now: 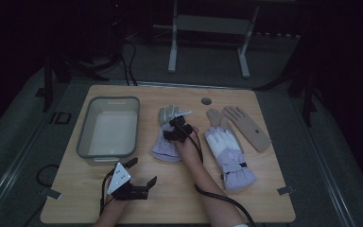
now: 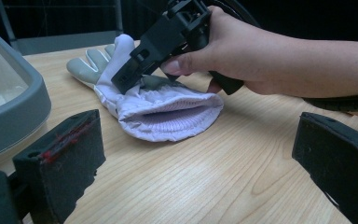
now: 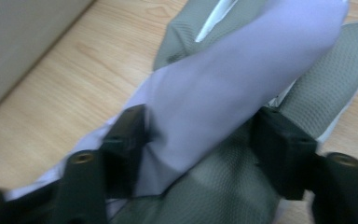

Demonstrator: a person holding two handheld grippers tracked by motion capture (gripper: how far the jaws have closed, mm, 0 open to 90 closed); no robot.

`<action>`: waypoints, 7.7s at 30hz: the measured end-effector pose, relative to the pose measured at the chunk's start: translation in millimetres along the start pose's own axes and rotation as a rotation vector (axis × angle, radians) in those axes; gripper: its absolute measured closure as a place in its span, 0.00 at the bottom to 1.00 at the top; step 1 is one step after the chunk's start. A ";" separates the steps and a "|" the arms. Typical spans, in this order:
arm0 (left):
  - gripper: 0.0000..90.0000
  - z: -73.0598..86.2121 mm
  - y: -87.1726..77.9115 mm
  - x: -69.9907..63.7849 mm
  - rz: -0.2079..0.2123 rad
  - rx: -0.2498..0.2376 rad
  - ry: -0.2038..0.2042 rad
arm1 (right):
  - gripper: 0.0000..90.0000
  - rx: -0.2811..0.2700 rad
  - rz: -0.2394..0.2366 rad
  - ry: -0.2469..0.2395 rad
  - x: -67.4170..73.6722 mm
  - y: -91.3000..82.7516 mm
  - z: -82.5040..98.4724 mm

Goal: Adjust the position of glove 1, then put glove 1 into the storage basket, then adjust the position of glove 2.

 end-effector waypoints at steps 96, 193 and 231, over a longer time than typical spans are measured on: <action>0.03 -0.6 2.4 1.0 -0.006 -0.001 -0.012 | 0.40 -0.015 -0.035 -0.032 -159.6 -164.8 129.7; 0.05 -0.6 4.0 -1.2 -0.002 0.007 0.014 | 0.54 -0.050 -0.070 0.237 -41.3 -109.7 45.9; 0.14 -23.6 95.4 -13.3 0.079 0.427 -0.274 | 0.39 0.080 -0.169 0.240 -72.6 -89.7 66.5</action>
Point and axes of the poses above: each handheld gripper's, and its own axes: y roughly forward along the jaws, z roughly out of its underside, x roughly to its left, the point moved 9 cm from there along y, roughly forward along the jaws, and after that the axes turned 10 degrees about z, right-handed, at the moved point
